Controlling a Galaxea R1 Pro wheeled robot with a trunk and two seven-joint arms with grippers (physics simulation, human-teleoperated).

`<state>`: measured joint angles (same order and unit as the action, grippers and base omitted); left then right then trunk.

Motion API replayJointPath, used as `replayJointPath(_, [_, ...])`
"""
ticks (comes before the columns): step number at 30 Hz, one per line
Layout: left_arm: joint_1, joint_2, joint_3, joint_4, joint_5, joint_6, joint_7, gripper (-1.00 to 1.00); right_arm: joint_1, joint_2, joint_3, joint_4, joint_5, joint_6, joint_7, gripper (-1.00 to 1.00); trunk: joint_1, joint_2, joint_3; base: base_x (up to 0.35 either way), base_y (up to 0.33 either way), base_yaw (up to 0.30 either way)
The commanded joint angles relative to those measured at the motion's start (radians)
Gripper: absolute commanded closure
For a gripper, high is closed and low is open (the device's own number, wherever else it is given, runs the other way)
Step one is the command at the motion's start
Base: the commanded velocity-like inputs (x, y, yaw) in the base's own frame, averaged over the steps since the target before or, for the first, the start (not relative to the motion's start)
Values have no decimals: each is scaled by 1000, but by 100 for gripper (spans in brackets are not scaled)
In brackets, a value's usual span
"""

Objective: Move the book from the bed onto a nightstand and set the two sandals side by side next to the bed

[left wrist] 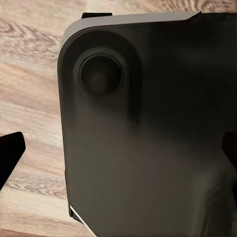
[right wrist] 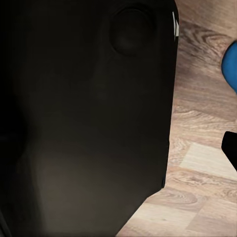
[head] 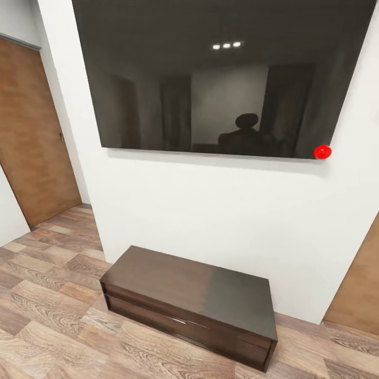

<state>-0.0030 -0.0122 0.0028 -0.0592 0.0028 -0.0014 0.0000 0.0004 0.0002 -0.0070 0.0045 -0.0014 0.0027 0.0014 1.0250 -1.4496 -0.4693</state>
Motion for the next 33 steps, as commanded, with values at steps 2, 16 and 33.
replayJointPath(2, [0,0,0,-1,0,0,0,-100,0,0,-1,0,0,0,0,-100,0,0,-1,0,0,-276])
replayJointPath(16, [0,3,0,-80,-6,-45,1,-100,0,0,-1,0,0,0,0,-100,0,0,-1,0,0,-285])
replayJointPath(33, [0,3,0,-91,-5,-48,2,-100,0,0,-1,0,0,0,0,-100,0,0,-1,-70,0,-237])
